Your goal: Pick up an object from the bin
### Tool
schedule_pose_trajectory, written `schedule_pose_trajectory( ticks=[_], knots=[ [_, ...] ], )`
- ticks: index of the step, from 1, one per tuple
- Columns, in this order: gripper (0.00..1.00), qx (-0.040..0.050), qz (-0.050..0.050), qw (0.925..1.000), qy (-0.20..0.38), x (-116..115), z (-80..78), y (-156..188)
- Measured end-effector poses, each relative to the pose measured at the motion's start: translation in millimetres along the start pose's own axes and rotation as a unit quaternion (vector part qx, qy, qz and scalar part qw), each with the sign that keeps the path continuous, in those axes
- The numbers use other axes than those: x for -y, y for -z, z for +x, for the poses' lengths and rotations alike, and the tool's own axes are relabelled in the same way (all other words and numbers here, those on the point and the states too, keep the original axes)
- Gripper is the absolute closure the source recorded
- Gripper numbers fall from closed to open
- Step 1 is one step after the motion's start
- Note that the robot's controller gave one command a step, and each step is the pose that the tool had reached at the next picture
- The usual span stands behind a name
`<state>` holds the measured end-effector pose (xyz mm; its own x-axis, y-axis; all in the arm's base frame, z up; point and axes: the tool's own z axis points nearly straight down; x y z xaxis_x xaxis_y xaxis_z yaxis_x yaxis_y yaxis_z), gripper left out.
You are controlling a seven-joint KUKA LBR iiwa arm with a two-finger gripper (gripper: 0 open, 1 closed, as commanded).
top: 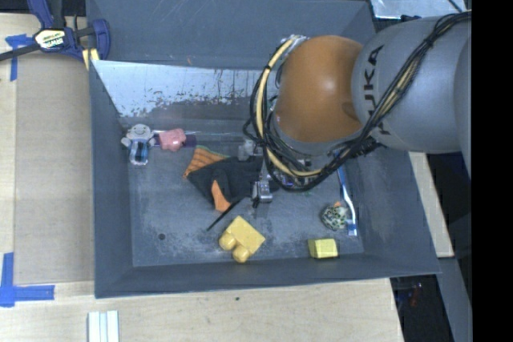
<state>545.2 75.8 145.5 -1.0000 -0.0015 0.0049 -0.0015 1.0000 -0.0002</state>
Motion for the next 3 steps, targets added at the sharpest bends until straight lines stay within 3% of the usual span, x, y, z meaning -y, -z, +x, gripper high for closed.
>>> schedule_pose_trajectory(
  ticks=[1, 2, 3],
  knots=[
    [0.0, 0.0041, 0.0, 1.0, -0.001, 0, -2.0, 4],
    [0.0, 0.0074, 0.0, 0.9962, 0.087, 18, -22.8, -56],
    [0.0, 0.0052, -0.001, 0.9994, 0.035, 23, -24.3, -74]
  ],
)
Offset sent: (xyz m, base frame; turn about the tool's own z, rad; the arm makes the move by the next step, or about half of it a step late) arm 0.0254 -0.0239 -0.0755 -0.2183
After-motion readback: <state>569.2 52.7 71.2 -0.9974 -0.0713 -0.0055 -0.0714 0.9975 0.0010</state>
